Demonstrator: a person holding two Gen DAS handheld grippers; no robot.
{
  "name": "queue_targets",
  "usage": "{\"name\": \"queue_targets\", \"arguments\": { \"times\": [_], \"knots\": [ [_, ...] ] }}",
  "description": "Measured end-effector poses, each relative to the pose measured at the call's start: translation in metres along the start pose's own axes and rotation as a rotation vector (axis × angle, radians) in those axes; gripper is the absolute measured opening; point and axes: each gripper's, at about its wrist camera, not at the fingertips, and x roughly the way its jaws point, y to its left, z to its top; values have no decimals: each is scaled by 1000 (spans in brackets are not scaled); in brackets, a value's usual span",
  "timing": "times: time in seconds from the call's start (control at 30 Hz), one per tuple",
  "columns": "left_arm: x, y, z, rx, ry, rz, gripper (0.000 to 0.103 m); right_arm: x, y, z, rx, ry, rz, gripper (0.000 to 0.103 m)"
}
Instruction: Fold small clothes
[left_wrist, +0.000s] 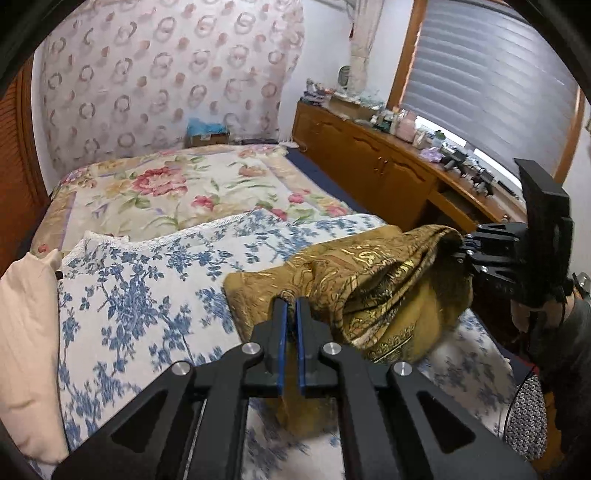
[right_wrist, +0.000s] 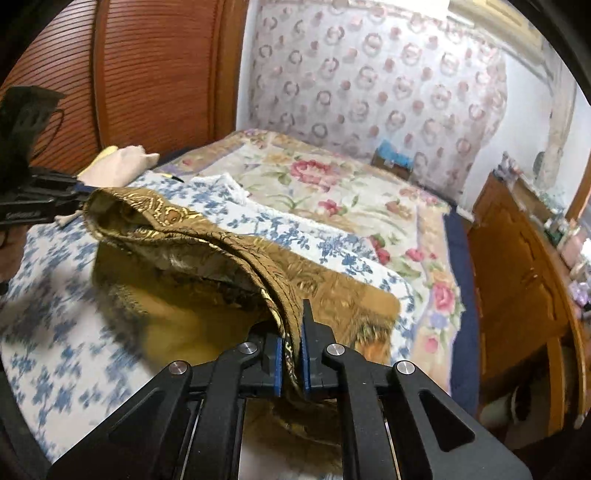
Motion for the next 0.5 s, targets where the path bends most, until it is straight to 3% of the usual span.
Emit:
{"name": "queue_targets", "arguments": {
  "times": [0.13,0.23,0.37,0.5],
  "knots": [
    [16,11,5,14,29,31,8,40,-15,0,30,72,15,5],
    [8,20,5,23,-12,68,22,60,-32,-1,94,102,-16,28],
    [15,33,1,18,16,49,24,55,-48,9,149,56,-67,51],
    [37,39,-4,16,77,48,25,32,-56,18,165,9,-129,59]
  ]
}}
